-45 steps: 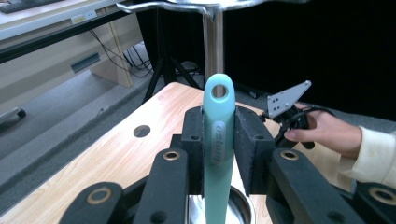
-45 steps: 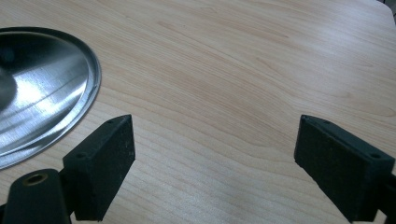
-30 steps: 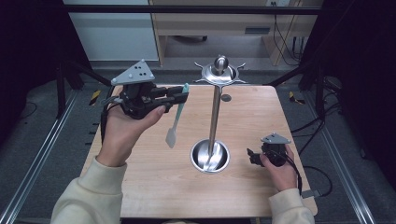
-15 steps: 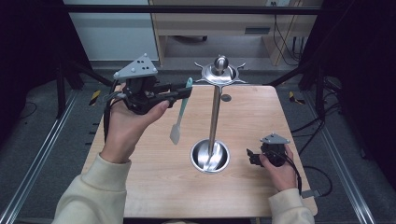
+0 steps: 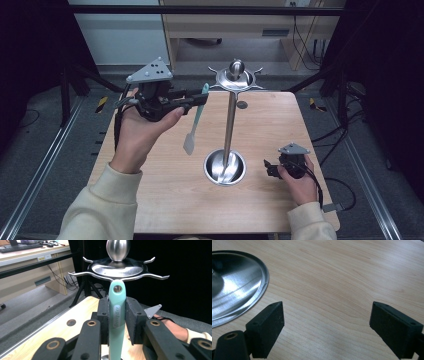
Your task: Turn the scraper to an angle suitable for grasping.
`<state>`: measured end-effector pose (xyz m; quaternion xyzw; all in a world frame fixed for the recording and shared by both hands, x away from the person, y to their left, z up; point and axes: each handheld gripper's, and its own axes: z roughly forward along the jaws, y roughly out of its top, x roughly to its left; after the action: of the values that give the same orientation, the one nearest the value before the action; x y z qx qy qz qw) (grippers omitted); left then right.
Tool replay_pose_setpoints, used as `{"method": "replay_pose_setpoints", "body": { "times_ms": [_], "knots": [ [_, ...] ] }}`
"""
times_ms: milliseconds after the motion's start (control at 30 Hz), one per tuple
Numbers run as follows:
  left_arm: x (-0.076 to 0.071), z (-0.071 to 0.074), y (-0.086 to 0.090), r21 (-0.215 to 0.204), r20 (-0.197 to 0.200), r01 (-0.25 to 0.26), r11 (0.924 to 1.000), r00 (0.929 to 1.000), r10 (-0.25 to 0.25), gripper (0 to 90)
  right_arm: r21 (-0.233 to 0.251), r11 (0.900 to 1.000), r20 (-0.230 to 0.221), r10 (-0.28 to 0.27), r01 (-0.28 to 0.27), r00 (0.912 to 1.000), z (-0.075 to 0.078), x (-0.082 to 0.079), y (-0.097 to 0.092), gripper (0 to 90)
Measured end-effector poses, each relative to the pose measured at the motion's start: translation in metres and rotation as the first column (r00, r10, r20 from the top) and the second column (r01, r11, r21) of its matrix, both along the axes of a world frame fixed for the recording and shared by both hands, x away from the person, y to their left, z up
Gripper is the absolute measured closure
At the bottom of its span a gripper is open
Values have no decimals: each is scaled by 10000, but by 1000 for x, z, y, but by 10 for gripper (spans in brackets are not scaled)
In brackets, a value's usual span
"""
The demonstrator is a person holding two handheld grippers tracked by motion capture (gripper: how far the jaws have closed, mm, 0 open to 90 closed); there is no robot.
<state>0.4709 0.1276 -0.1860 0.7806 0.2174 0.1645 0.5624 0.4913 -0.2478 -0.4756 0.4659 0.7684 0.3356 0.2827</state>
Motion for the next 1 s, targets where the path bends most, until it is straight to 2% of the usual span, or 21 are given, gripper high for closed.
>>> {"method": "replay_pose_setpoints", "body": {
  "times_ms": [333,1000],
  "knots": [
    [5,-3,-8,93,-142,58,9999,9999,-57,745,32,10000,38,-6,6,10000,1,-1,0,126],
    [11,-9,-17,-246,-126,168,9996,9998,-171,743,73,10000,8,11,-11,10000,1,-1,1,126]
  ]
}}
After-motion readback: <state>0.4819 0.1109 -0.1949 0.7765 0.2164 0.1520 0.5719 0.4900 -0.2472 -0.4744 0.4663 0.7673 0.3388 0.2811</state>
